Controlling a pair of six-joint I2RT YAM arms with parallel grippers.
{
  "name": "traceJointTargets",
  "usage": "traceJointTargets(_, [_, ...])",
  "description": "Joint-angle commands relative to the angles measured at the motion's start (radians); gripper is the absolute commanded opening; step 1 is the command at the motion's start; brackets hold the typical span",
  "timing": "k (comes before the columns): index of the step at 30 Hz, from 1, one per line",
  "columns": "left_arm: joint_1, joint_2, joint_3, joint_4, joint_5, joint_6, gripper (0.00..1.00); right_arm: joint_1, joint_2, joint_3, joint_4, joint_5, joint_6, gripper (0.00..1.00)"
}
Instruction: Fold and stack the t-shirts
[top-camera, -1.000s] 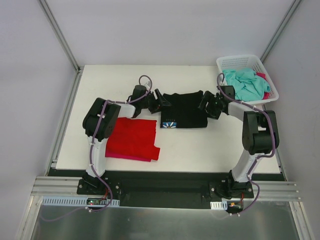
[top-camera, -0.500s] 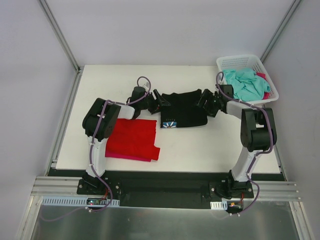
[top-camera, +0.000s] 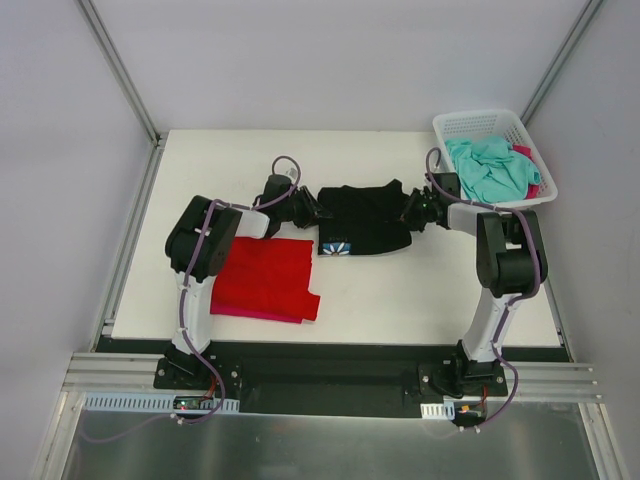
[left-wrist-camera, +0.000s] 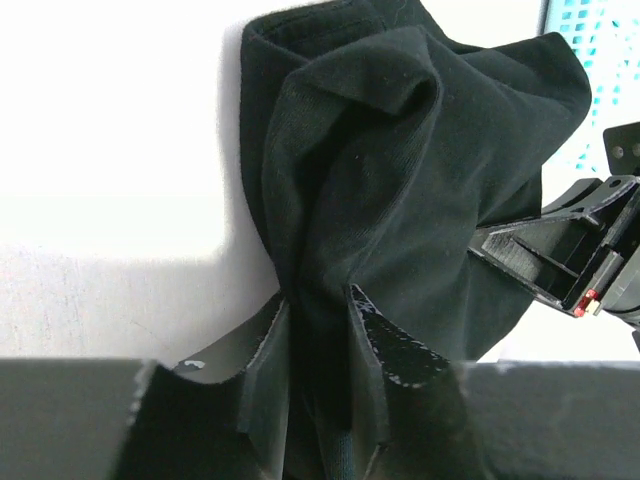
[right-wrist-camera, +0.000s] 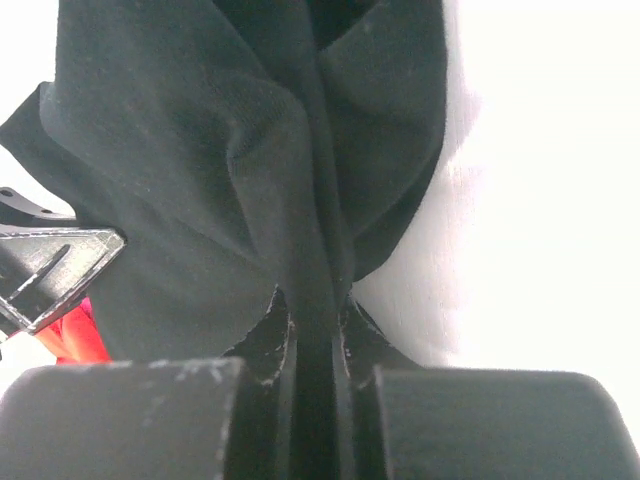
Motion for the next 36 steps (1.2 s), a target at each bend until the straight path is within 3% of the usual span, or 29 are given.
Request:
traceJointTargets(1, [0.007, 0.013, 0.015, -0.040, -0.015, 0.019, 0.22, 0.020, 0.018, -0.018, -0.006, -0.016, -0.005, 0.01])
traceJointTargets(9, [0.007, -0.023, 0.062, -0.091, -0.030, 0.042, 0.00, 0.039, -0.010, 0.001, -0.026, -0.020, -0.008, 0.01])
traceJointTargets(19, [0.007, -0.082, 0.255, -0.318, -0.038, 0.105, 0.00, 0.083, -0.073, 0.142, -0.188, 0.018, -0.036, 0.01])
traceJointTargets(36, [0.062, -0.335, 0.283, -0.551, -0.061, 0.225, 0.00, 0.143, -0.208, 0.277, -0.348, 0.049, -0.042, 0.01])
